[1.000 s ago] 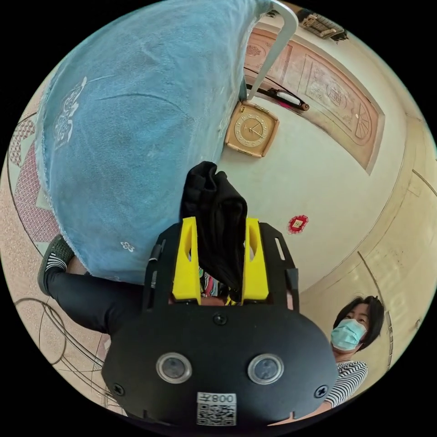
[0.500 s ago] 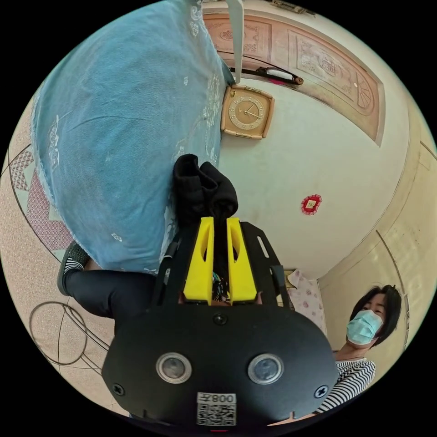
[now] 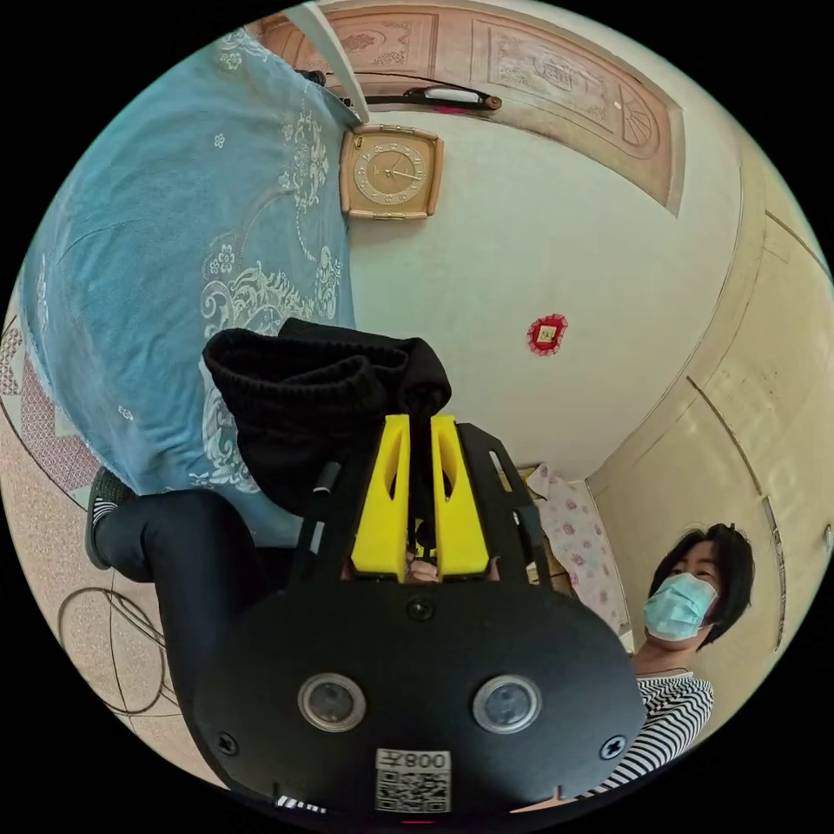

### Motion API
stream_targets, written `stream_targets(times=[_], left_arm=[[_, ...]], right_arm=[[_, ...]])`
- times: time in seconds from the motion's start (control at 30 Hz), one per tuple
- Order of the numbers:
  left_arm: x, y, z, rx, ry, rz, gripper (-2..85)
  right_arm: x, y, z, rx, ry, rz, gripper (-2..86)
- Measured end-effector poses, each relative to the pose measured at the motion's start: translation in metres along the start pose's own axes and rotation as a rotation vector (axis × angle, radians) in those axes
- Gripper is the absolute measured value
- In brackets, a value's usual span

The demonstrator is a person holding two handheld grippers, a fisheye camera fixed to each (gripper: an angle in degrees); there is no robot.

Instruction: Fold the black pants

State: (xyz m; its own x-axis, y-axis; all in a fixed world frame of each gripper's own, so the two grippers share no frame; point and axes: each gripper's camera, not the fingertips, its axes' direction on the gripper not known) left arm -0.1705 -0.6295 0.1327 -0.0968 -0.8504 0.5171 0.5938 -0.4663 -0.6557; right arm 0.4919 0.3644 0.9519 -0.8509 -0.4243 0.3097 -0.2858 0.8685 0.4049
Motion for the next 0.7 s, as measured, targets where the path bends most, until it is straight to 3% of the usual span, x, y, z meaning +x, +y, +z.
stream_targets(times=[0.7], left_arm=[[0.108,0.160,0.174,-0.345,-0.005,0.015,3.3]], right_arm=[[-0.168,0.133,0.000,0.294,-0.059,-0.089,-0.1]])
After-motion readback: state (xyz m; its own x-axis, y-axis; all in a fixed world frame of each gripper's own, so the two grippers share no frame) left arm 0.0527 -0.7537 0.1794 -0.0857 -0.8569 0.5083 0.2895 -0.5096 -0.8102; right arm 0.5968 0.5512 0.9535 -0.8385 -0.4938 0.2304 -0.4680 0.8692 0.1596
